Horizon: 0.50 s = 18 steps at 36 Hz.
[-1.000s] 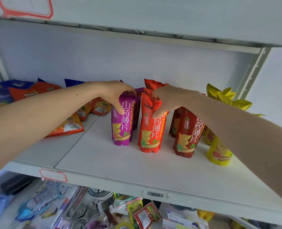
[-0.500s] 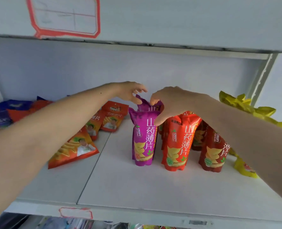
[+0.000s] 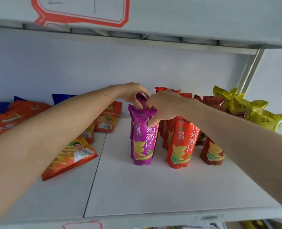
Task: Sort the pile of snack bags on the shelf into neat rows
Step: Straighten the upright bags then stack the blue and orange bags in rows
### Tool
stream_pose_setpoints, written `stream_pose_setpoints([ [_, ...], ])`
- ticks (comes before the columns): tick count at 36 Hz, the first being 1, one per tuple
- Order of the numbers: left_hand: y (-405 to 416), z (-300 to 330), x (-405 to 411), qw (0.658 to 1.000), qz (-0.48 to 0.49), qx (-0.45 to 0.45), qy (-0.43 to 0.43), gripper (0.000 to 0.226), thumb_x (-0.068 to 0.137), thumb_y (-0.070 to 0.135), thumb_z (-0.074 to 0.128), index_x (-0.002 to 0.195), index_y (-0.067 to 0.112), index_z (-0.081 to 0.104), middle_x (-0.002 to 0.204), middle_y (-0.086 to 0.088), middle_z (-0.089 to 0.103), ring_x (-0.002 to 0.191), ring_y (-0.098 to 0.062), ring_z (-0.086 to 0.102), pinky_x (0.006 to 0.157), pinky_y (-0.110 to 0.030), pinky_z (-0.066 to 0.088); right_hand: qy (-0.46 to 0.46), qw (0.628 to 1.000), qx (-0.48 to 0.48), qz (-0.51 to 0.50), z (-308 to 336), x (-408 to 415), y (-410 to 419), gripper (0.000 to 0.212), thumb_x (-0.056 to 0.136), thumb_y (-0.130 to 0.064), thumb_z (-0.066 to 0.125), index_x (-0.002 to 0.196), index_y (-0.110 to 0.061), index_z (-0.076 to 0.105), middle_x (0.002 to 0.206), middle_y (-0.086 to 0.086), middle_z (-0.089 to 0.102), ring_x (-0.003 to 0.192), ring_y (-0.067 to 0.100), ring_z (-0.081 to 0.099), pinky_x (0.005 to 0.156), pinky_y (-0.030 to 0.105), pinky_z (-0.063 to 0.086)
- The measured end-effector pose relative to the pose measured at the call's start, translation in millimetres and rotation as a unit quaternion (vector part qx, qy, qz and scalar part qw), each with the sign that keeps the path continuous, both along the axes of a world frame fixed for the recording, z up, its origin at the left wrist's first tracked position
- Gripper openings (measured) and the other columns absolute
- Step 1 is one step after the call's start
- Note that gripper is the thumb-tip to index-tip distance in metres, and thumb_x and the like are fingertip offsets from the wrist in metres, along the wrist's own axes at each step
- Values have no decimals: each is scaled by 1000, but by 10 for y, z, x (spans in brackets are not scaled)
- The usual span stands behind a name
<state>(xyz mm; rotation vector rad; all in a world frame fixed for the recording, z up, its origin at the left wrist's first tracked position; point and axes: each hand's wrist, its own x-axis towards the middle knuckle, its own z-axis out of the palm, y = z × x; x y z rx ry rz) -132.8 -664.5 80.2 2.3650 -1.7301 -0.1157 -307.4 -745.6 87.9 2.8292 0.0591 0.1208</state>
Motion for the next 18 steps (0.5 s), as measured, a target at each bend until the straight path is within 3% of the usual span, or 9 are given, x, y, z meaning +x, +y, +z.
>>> stream_pose_setpoints([
  [6,31,-37,2,1000,11,-1,-3,44,81,21,77,122,20,60,104,9,59,98,-15,58,77,-22,44,13,1000,3,-8,-33,37,31,48,77,-60,70,98,-17,63,74,-7,63,65,10,56,54,21,35],
  [10,54,-27,7,1000,8,21,-6,48,81,25,77,125,22,59,107,9,60,99,-14,58,79,-23,46,38,995,74,-48,-83,104,30,61,73,-52,77,115,-11,61,104,6,68,94,26,65,79,35,53],
  [18,89,7,14,998,48,30,-36,70,82,33,76,143,22,43,132,-4,57,113,-22,56,88,-30,48,52,996,55,-47,-19,25,68,64,72,-55,75,119,-15,60,107,4,67,97,24,64,82,35,52],
])
